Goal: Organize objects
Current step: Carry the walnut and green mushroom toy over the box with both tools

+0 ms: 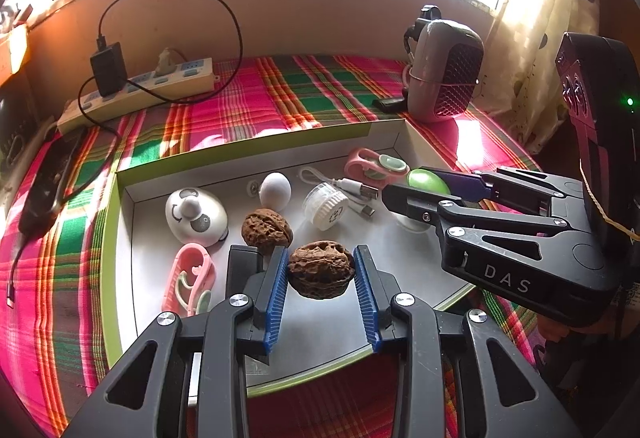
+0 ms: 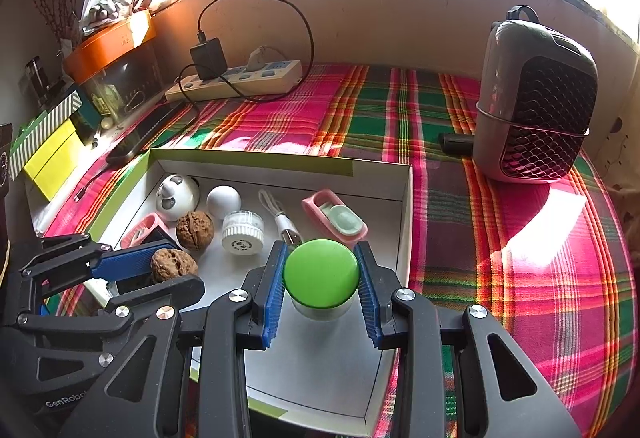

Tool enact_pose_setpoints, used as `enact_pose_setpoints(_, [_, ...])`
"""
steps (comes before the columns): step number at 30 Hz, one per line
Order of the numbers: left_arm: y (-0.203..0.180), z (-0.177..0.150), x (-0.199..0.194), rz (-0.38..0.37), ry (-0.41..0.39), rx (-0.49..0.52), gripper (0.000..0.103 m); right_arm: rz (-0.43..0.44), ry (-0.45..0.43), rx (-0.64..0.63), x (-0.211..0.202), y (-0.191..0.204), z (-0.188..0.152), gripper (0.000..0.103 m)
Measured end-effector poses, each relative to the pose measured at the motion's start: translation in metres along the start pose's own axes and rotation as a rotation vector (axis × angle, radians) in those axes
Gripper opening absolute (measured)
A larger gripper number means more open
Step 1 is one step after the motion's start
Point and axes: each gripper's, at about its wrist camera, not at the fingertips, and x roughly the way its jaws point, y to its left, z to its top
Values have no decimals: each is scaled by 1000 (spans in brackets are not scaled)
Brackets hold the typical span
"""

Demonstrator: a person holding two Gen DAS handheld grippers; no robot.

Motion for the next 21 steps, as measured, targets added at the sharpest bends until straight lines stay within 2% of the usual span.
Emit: enact_pose_setpoints(21, [-5, -3, 9, -3, 28, 11, 31, -21, -19, -27, 1, 4, -1, 35])
